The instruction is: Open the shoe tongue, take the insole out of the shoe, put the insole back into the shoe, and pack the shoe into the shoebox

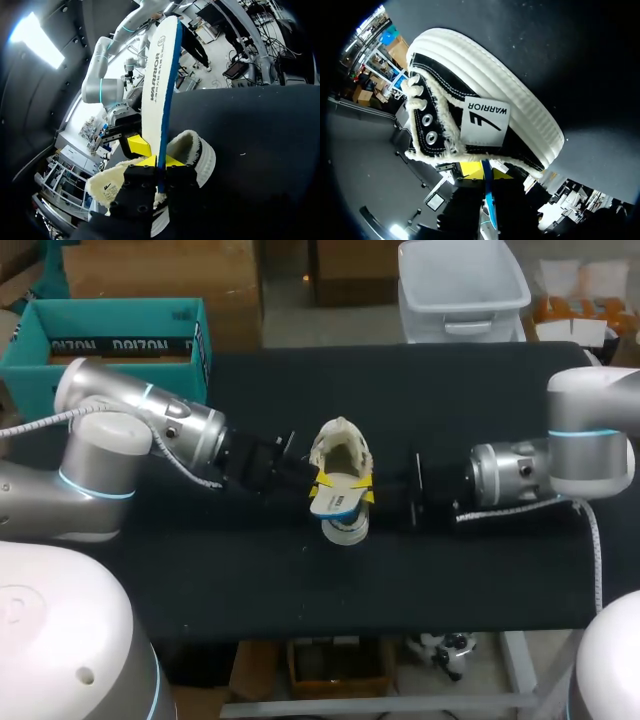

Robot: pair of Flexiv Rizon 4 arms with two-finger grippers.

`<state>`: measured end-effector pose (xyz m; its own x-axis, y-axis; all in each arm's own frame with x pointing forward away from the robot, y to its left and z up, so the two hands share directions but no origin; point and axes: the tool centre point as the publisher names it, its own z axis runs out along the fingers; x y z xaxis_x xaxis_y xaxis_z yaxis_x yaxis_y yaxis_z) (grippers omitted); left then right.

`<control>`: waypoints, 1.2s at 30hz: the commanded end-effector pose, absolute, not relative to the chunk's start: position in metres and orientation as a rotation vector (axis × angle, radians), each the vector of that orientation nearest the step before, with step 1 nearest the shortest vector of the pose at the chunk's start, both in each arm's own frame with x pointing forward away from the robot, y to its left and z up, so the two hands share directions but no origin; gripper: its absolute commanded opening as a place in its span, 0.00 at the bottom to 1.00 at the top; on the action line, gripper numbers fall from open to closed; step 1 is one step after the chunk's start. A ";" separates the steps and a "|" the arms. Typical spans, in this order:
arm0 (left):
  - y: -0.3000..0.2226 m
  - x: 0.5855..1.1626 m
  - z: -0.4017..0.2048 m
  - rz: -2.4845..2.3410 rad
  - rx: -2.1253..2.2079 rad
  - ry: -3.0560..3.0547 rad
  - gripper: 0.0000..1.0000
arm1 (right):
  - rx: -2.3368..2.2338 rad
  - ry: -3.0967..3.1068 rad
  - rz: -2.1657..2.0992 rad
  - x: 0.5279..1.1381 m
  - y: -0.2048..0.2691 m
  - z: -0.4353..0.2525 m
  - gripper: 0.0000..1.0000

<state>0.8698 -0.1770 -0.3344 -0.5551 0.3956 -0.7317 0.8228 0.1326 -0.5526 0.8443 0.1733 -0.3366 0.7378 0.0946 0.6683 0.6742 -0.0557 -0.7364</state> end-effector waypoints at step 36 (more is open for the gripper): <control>-0.179 0.881 -0.347 -1.386 1.158 2.031 0.00 | -1.659 -0.651 -0.539 0.831 0.177 -0.328 0.40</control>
<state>0.8825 -0.1786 -0.3457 -0.5643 0.4031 -0.7205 0.8181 0.1562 -0.5534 0.8400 0.1805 -0.3356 0.7350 0.1282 0.6658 0.6768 -0.0795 -0.7319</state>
